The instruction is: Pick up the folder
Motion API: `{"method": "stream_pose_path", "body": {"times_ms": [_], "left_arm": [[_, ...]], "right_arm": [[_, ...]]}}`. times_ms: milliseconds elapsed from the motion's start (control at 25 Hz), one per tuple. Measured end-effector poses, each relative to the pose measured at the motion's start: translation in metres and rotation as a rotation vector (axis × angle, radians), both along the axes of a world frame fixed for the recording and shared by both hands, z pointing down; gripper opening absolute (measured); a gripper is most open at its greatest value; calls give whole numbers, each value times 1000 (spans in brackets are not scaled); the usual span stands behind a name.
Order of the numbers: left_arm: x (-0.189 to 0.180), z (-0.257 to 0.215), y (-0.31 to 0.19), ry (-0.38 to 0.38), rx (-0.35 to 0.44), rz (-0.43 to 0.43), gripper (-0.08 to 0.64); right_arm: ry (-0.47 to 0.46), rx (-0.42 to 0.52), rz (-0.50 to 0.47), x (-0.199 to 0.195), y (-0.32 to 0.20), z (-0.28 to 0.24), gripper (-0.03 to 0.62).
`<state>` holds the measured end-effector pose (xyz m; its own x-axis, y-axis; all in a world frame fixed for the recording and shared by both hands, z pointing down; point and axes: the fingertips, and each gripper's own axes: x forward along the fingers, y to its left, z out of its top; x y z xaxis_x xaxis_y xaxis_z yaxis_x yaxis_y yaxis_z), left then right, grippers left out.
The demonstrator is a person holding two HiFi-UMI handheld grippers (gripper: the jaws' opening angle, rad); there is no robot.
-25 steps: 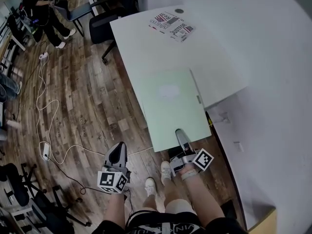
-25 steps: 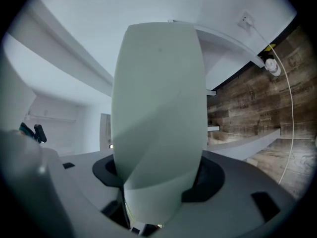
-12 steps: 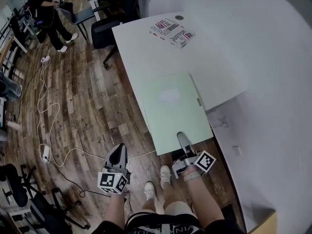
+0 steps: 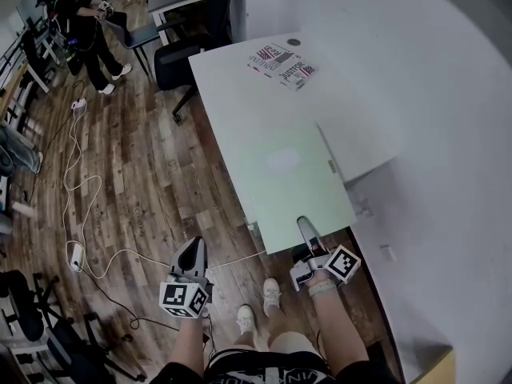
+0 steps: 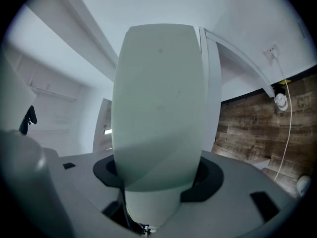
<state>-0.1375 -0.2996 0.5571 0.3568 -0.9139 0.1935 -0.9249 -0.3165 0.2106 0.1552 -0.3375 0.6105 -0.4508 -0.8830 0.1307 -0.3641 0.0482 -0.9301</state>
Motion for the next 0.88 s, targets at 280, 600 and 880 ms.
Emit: {"method": "stream_pose_path", "body": {"times_ms": [280,600,880], "left_arm": [[-8,-6,6,5,7,-14,15],[-16,-26,2,6,49,-17,15],[-20,-40,1,8,79,-14,15]], "right_arm": [[76,-148,53,6,15,-4,295],[87,75,-23,-12,-1,-49,295],[128,126,-32,-13,2,-68,295]]}}
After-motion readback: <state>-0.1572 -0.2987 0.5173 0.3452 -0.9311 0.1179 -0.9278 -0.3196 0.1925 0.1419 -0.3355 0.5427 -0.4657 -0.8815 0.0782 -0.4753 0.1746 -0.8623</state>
